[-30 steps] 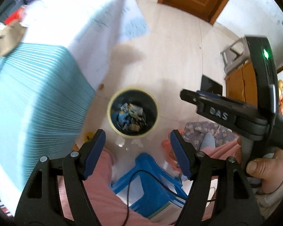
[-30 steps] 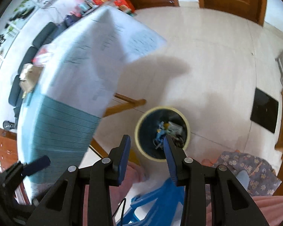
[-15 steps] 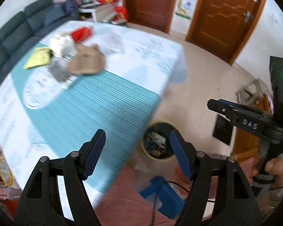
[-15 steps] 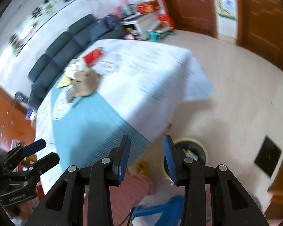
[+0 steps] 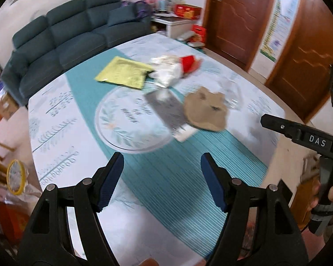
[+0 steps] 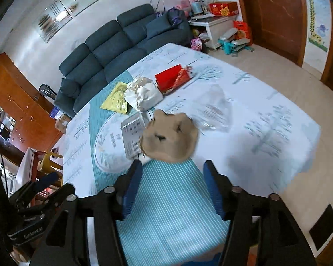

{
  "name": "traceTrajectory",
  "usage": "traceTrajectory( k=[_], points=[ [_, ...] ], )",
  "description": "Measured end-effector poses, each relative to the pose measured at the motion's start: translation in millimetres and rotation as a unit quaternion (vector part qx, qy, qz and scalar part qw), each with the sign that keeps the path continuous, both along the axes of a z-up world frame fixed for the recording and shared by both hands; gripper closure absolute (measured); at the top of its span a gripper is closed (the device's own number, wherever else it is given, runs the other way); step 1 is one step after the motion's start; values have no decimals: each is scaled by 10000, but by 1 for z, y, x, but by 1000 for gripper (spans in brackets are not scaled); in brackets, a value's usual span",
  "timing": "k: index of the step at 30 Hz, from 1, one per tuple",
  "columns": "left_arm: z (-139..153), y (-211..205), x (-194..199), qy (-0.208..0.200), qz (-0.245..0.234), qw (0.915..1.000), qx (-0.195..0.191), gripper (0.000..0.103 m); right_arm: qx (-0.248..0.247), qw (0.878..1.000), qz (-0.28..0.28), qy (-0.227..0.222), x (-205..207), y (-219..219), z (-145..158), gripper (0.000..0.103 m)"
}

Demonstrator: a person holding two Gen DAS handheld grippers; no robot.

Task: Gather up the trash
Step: 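Move both tools back toward the table, then grasp the brown egg tray with the right gripper while the left gripper grasps the grey-white box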

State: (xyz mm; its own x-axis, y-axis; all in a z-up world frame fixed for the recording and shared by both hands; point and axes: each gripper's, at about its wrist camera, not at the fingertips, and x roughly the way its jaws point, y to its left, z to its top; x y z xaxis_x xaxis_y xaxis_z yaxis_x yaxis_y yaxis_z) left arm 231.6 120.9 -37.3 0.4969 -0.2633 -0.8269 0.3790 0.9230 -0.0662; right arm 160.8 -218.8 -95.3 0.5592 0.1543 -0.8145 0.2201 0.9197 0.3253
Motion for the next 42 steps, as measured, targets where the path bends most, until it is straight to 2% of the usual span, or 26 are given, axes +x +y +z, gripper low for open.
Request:
traceTrajectory(
  k=[3,5,11,16,18,20,29,32,38,42],
  points=[
    [-7,12,23,76,210,9998,-8,25,99,9998,43,188,36,2,-21,35],
    [-12,17,37,149,317,9994,-16,24,206,9991,-12,361,57,2,-33,28],
    [-29,20,72,369,568,9976,-120,24,294,9975,-56,635,98,7,-69,17],
    [-44,11,94,564,612,9964,-178,23,-253,9955,139,906,119,22,-89,17],
    [-49,5,101,600,612,9962,-178,23,-274,9946,139,992,119,22,-96,18],
    [-51,-2,106,603,589,9963,-177,23,-127,9953,95,960,117,14,-101,26],
    [-65,-31,123,721,542,9958,-186,23,-302,9965,279,724,103,-5,-100,27],
    [-76,-39,133,980,570,9932,-264,18,-427,9961,359,683,99,-11,-99,28],
    [-96,-58,154,1419,796,9856,-448,17,-511,9955,507,611,87,-16,-102,28],
    [-106,-75,164,1410,992,9847,-253,11,-521,9957,535,539,84,-16,-103,28]
  ],
)
